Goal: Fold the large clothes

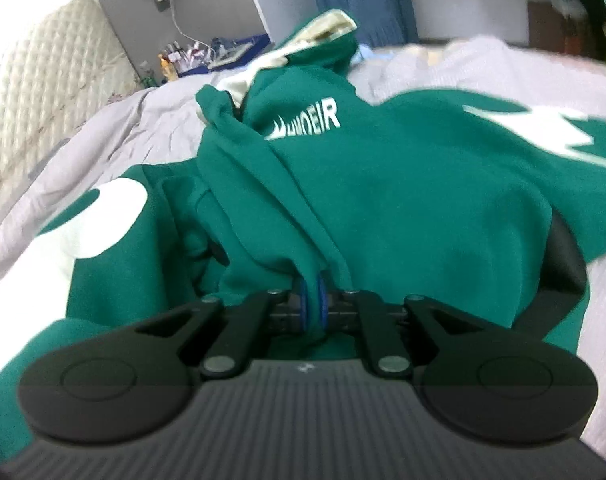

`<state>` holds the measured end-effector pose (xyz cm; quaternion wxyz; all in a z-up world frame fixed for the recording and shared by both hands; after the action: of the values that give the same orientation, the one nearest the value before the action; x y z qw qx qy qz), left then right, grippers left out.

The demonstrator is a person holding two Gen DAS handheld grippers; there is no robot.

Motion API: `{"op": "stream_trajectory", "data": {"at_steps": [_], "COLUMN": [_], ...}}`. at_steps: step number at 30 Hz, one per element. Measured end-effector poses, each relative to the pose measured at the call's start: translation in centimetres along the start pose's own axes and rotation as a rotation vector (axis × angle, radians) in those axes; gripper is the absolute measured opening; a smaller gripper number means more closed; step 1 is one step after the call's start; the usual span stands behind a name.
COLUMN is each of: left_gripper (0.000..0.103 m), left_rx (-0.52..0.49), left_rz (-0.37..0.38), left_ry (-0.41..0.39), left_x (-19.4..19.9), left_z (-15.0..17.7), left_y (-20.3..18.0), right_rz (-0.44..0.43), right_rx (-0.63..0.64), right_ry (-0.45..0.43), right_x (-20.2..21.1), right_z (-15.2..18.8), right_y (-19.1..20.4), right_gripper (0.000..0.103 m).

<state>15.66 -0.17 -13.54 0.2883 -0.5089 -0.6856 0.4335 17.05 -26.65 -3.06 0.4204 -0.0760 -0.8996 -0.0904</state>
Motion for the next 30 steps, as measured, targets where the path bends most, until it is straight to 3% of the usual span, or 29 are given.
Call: {"op": "stream_trajectory", "data": {"at_steps": [2, 4, 7, 10, 12, 13, 14, 16, 20, 23, 30], "left_gripper": [0.078, 0.078, 0.078, 0.078, 0.078, 0.078, 0.078, 0.079, 0.079, 0.079, 0.080], "left_rx": [0.001, -0.019, -0.079, -0.100, -0.099, -0.099, -0.099, -0.094, -0.088, -0.101, -0.189], "left_rz": [-0.006, -0.028, -0.071, -0.089, -0.096, -0.101, -0.107, -0.123, -0.148, -0.207, -0.479], "left_ry": [0.016, 0.057, 0.129, 0.145, 0.137, 0.129, 0.118, 0.095, 0.020, -0.028, -0.084], "left_x": [-0.1, -0.7, -2.2, -2.8, -3.0, -3.0, -2.9, -2.2, -0.5, 1.0, 4.1], "left_z": [0.7, 1.3, 2.2, 2.6, 2.4, 2.3, 2.2, 1.8, 0.6, -0.4, -1.5], "left_y": [-0.1, -0.4, -0.7, -0.9, -0.8, -0.7, -0.6, -0.7, -1.2, -1.5, -2.1], "right_rz": [-0.028, -0.080, -0.128, -0.123, -0.127, -0.124, -0.111, -0.061, -0.052, -0.040, -0.031], "right_rx": [-0.045, -0.089, -0.096, -0.034, -0.034, -0.040, -0.035, -0.027, -0.056, -0.065, -0.078], "right_ry": [0.024, 0.033, 0.059, 0.108, 0.118, 0.120, 0.118, 0.102, 0.089, 0.075, 0.068], "right_x": [-0.3, -0.2, -0.4, -1.5, -2.0, -2.1, -2.2, -2.1, -2.0, -1.8, -2.1], "right_z": [0.0, -0.2, -0.2, 0.6, 1.0, 1.0, 1.0, 1.0, 0.9, 0.7, 0.4], "right_y": [-0.2, -0.2, 0.5, 1.6, 1.8, 1.8, 1.8, 1.6, 0.8, 0.4, 0.0], "right_gripper": [0.045, 0.056, 0.066, 0.066, 0.064, 0.057, 0.034, 0.014, 0.010, 0.010, 0.010]}}
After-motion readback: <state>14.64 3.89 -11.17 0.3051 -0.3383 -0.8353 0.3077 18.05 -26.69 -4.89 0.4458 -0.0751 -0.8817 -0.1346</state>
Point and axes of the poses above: each gripper's, at about its wrist camera, not at the fingertips, and x roughly against the way its jaws point, y to its left, z to its underside, the point moved 3 cm from there along -x, roughly the way its jaws point, and after that the axes turned 15 degrees about z, right-handed, at the moved point
